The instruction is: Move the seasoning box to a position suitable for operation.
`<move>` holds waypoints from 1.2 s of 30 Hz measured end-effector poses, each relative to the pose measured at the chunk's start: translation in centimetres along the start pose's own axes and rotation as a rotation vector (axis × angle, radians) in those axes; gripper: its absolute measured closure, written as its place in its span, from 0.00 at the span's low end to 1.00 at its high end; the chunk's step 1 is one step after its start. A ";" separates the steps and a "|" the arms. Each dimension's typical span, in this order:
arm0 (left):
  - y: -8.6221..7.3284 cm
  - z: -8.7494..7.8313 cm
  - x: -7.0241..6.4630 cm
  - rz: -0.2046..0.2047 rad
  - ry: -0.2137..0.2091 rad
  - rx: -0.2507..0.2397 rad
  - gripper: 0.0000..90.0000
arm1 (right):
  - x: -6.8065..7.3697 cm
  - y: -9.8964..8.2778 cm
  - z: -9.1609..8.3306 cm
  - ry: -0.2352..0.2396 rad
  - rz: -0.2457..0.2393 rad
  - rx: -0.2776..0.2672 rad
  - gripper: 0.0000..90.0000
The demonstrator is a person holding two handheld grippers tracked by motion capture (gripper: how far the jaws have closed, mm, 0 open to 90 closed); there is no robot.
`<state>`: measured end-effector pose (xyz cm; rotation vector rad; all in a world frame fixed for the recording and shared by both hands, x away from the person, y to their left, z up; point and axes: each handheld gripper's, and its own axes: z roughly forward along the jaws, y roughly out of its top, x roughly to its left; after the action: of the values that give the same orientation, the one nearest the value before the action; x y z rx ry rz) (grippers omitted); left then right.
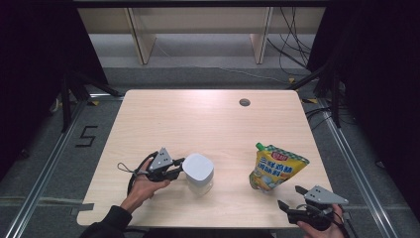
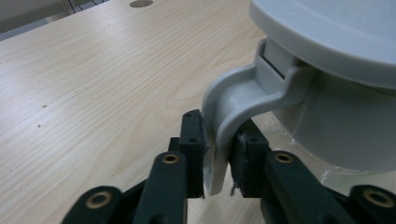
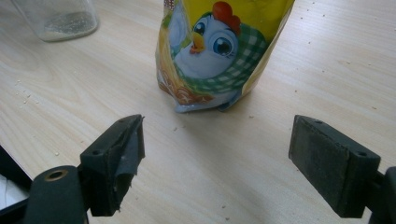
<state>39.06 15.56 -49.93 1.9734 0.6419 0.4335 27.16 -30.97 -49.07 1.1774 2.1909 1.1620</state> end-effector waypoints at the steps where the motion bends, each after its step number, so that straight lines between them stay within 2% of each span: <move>1: 0.0 0.0 0.0 0.007 0.001 -0.002 0.84 | 0.1 0.0 0.0 -0.004 0.006 0.002 0.21; 2: 0.0 0.0 -0.2 0.005 0.008 -0.004 0.85 | 0.2 0.0 -0.1 -0.008 0.014 0.006 0.21; 3: 0.1 0.0 -0.1 0.023 0.008 0.001 0.85 | 0.0 0.0 0.0 -0.007 -0.008 -0.003 0.21; 4: 0.1 0.0 0.0 0.045 0.009 0.002 0.85 | 0.0 0.0 0.0 -0.008 -0.009 -0.003 0.21; 8: 0.1 -0.1 -0.2 0.032 0.016 0.004 0.85 | 0.1 0.0 0.0 0.000 0.002 -0.001 0.21; 10: 0.1 -0.2 -0.2 0.030 0.018 0.005 0.85 | 0.0 0.0 -0.1 -0.015 -0.021 -0.009 0.21; 11: 0.0 -0.2 -0.2 0.029 0.015 0.005 0.85 | 0.1 0.0 0.0 -0.003 -0.002 -0.005 0.21; 16: -0.3 -0.8 -0.4 0.017 0.012 0.005 0.84 | 0.1 0.0 -0.1 0.005 0.001 -0.003 0.21; 17: -0.3 -1.0 -0.4 0.024 0.018 0.016 0.84 | 0.0 0.0 -0.1 -0.012 -0.019 -0.011 0.21; 19: -0.4 -1.4 -0.5 0.019 0.011 0.019 0.83 | 0.1 0.0 -0.1 0.002 0.003 -0.004 0.21; 24: -0.7 -2.4 -0.8 0.031 0.013 0.037 0.81 | 0.1 0.0 -0.1 0.001 0.001 -0.005 0.21; 25: -0.8 -2.6 -1.0 0.018 0.003 0.038 0.81 | 0.3 0.0 -0.2 -0.003 0.024 0.002 0.21; 27: -0.9 -3.0 -1.3 0.023 0.010 0.046 0.80 | 0.3 0.0 -0.2 -0.004 0.030 0.005 0.21; 29: -1.1 -3.5 -1.5 0.030 0.008 0.049 0.79 | 0.1 0.0 -0.1 -0.002 0.011 -0.001 0.21; 30: -1.2 -3.8 -1.5 0.027 0.006 0.057 0.79 | 0.2 0.0 -0.1 -0.003 0.017 0.001 0.21; 31: -1.3 -3.8 -1.7 0.002 0.004 0.037 0.79 | 0.1 0.0 0.0 0.011 -0.001 -0.002 0.21; 32: -1.3 -3.8 -1.7 0.000 0.005 0.043 0.78 | 0.1 0.0 0.0 0.011 -0.002 -0.002 0.21; 33: -1.2 -3.7 -1.7 0.023 0.012 0.048 0.78 | 0.1 0.0 0.0 -0.007 -0.016 -0.011 0.21; 36: -1.1 -3.4 -1.7 0.041 0.006 0.059 0.73 | 0.0 0.0 0.0 -0.007 -0.025 -0.008 0.21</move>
<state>35.55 17.29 -49.40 2.0450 0.6244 0.4501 27.16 -30.94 -49.04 1.1455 2.1879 1.1536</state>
